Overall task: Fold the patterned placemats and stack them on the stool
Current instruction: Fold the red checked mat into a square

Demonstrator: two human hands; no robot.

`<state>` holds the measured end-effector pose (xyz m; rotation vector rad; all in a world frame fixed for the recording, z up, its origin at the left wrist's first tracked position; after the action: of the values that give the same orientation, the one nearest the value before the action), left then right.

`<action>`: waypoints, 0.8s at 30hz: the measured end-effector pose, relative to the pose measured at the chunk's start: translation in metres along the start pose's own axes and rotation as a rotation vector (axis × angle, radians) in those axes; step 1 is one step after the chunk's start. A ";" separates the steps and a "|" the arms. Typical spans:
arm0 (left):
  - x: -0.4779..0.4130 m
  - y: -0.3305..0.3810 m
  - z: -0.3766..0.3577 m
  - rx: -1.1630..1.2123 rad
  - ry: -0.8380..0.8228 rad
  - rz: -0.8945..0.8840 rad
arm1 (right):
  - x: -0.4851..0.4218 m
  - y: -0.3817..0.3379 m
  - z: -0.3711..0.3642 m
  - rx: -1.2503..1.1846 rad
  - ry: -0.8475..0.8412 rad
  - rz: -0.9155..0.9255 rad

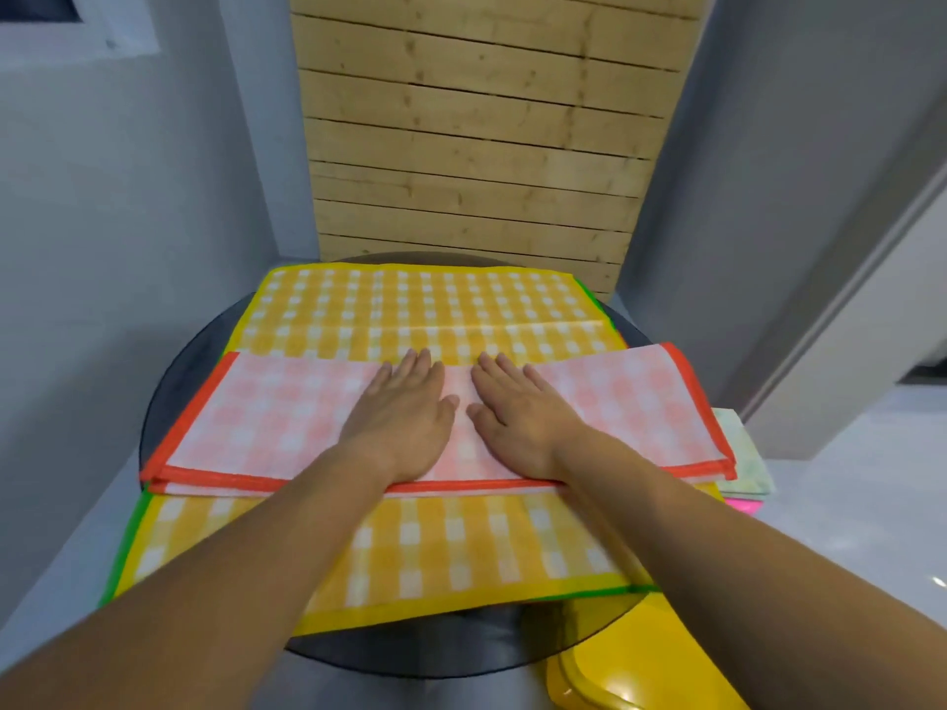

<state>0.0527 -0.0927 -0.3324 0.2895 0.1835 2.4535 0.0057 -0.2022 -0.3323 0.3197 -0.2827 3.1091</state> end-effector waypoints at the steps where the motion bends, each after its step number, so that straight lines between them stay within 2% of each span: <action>1: 0.001 0.000 -0.001 -0.005 -0.009 0.010 | 0.005 0.013 0.001 0.010 -0.008 -0.031; 7: 0.002 0.000 -0.003 -0.021 -0.014 0.001 | 0.052 0.115 0.009 0.058 -0.035 -0.303; 12: 0.002 0.007 -0.002 -0.073 -0.052 0.064 | 0.053 0.119 0.009 0.085 -0.019 -0.308; 17: -0.008 0.086 -0.005 -0.011 -0.085 -0.190 | 0.054 0.121 0.010 0.092 -0.016 -0.309; 21: -0.013 0.090 -0.020 -0.075 -0.095 -0.156 | 0.053 0.123 0.009 0.075 -0.013 -0.310; 24: -0.011 0.087 -0.021 -0.081 -0.099 -0.139 | 0.056 0.134 0.009 0.048 0.011 -0.391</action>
<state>0.0040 -0.1690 -0.3363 0.3502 0.0591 2.2968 -0.0504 -0.3369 -0.3361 0.3140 -0.1255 2.7336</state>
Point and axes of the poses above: each hand's wrist, its own x-axis away from the middle knuckle, its own z-axis out of the back of the hand, y = z × x, the point moved 9 cm from there along -x, towards the middle knuckle, and after that the axes turned 8 degrees about -y, right-handed, at the moved point
